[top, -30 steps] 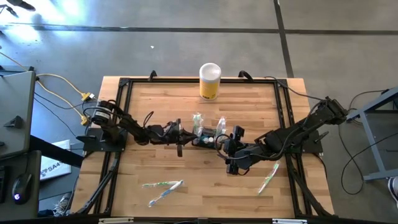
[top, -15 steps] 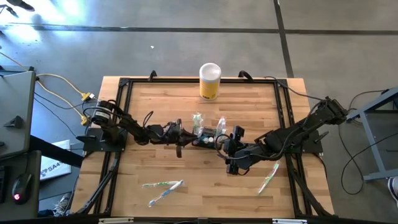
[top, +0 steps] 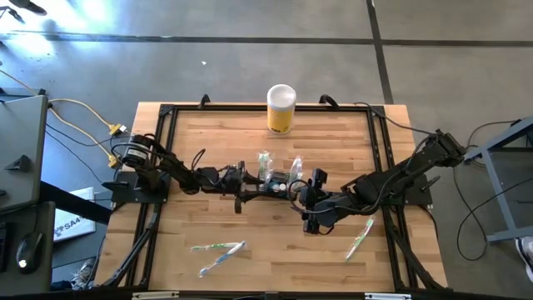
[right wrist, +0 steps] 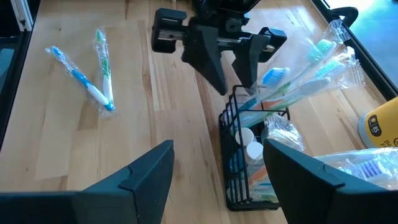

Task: Pick & Place toothbrushing station
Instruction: Put the blue toothbrush into the wire organizer, then put the green toothbrush into the wire organizer

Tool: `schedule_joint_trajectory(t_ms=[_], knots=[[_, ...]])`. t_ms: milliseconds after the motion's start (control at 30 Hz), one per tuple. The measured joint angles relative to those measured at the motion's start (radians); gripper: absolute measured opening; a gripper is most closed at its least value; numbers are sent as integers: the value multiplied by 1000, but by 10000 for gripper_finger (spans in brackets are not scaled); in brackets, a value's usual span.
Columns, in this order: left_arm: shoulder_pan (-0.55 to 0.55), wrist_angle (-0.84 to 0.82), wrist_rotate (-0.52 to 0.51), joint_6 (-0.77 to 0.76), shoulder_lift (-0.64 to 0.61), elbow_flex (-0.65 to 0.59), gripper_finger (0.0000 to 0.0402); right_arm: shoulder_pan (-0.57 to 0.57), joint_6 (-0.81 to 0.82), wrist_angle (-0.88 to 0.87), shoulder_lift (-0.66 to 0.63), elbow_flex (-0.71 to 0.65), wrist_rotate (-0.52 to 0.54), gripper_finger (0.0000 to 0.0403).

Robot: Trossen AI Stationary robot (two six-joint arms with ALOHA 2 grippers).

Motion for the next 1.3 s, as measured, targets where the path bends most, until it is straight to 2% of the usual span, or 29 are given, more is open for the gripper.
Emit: schedule_joint_trajectory(t_ms=[133,300,433,567,767,1000,1133,1300], knots=[[0,-4,10,8,0,0,194,0,0,0,0,0,0,240],[0,-10,4,86,-4,0,196,0,0,0,0,0,0,240],[0,-74,-17,121,-68,-15,196,0,0,-2,0,0,0,240],[-3,-218,-80,156,-194,-45,196,0,0,-3,0,0,-1,240],[-44,-598,-102,150,-430,-59,196,0,0,-3,0,0,0,240],[-270,-1134,-121,85,-660,-23,196,0,0,-3,0,0,0,240],[-431,-1428,-199,-120,-668,55,196,0,0,-1,0,0,0,240],[-608,-1659,-137,-437,-595,160,196,0,0,10,0,0,0,240]])
